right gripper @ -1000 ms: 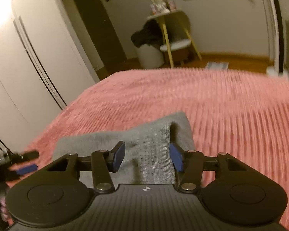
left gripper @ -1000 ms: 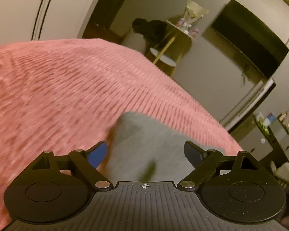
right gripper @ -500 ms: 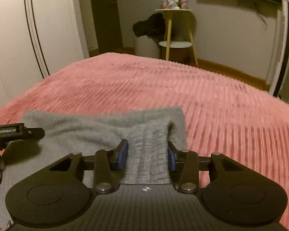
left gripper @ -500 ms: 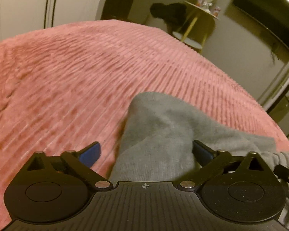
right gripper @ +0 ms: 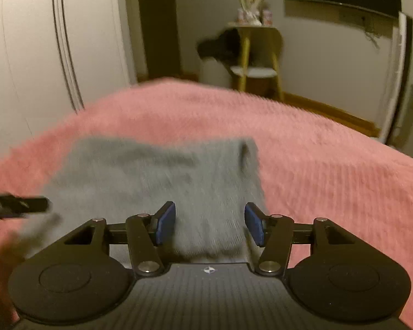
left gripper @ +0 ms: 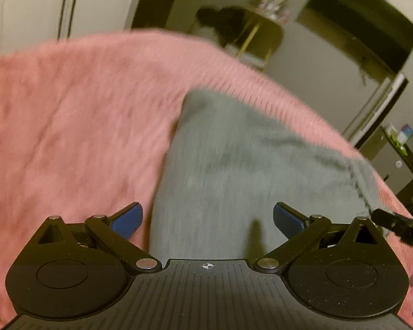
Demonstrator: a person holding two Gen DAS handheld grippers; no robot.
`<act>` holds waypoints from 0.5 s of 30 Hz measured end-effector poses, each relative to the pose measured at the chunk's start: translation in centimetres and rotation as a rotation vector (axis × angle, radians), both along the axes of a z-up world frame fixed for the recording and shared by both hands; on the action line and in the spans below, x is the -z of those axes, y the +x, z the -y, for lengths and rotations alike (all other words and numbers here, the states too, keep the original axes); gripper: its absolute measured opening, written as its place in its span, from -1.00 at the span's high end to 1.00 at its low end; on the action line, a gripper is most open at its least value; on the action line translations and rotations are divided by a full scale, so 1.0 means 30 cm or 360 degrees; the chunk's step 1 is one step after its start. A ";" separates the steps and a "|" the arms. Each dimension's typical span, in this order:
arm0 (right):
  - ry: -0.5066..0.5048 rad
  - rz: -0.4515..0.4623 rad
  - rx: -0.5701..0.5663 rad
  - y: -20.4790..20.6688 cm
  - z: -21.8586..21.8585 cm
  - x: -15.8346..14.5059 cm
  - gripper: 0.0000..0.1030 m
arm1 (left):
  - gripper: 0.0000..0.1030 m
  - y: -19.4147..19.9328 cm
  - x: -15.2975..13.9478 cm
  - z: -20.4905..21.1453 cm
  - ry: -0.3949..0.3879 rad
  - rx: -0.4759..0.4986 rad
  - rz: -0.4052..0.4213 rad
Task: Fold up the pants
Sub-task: 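Release the pants with the right gripper and pull both tools back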
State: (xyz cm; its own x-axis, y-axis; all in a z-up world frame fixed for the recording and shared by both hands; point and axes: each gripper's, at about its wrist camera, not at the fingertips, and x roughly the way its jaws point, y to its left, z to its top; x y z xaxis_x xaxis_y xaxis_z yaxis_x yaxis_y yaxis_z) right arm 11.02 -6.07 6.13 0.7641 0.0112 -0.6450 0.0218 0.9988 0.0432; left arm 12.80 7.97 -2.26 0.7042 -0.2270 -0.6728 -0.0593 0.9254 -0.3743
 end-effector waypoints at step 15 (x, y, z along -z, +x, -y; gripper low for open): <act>-0.0025 -0.0150 0.0041 -0.225 -0.036 -0.003 -0.92 | -1.00 -0.237 -0.069 0.111 0.0152 -0.0041 0.0008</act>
